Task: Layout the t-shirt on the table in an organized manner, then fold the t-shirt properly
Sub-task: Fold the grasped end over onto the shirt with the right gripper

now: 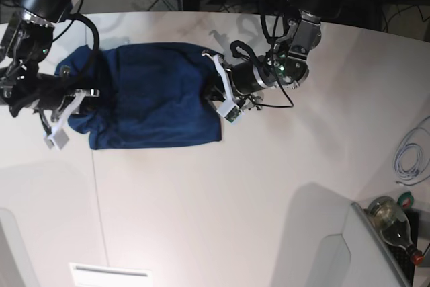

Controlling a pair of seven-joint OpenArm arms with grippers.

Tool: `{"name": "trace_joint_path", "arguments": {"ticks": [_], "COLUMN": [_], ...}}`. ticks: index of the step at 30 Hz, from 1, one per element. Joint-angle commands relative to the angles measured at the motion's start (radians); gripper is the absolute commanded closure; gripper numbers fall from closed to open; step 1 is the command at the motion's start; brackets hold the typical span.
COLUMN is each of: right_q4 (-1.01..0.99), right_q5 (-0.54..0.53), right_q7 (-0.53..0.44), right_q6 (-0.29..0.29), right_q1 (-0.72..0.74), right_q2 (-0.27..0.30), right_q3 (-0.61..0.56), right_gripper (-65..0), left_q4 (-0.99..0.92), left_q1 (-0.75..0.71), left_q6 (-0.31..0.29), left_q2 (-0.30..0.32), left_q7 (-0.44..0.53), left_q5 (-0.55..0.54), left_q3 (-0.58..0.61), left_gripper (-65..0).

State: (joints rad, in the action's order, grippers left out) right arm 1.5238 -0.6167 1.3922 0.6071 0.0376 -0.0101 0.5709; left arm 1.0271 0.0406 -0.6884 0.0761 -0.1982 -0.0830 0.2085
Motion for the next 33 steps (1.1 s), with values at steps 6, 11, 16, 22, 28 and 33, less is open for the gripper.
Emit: {"name": "trace_joint_path", "arguments": {"ticks": [6,11,16,22,28,33], "right_q4": [0.126,0.125,0.119,0.011,-0.055,-0.156], "right_q5": [-0.035,-0.035,-0.03,-0.03,-0.03,-0.032], "right_q7": [-0.012,-0.014,-0.035,-0.135,-0.165,-0.222], "right_q6": [-0.022,-0.08,-0.086,-0.164,-0.168,-0.168], "right_q1": [-0.018,-0.02,-0.015,-0.014,0.014,0.045], "right_q2": [-0.046,-0.063,-0.086,-0.081,-0.087,-0.087], "right_q3": [-0.082,-0.131,-0.167,-0.236,-0.257,-0.256], "right_gripper": [-0.6,-0.6,-0.6,-0.6,-0.8,-1.7], "left_q4": [0.011,0.011,0.012,0.019,0.012,0.023], "left_q1": [0.014,0.012,0.008,0.005,0.003,-0.02], "left_q6": [-0.01,-0.01,-0.01,-0.01,-0.01,-0.01], "left_q2": [-0.009,-0.009,-0.011,-0.012,-0.009,-0.008], "left_q7": [0.018,0.018,0.018,0.018,0.018,0.018], "left_q5": [-0.014,-0.014,-0.014,-0.014,-0.014,-0.014], "left_q3": [-0.001,-0.001,-0.001,0.001,0.001,-0.001], "left_gripper": [0.0,0.0,0.0,0.0,0.0,0.0]}}
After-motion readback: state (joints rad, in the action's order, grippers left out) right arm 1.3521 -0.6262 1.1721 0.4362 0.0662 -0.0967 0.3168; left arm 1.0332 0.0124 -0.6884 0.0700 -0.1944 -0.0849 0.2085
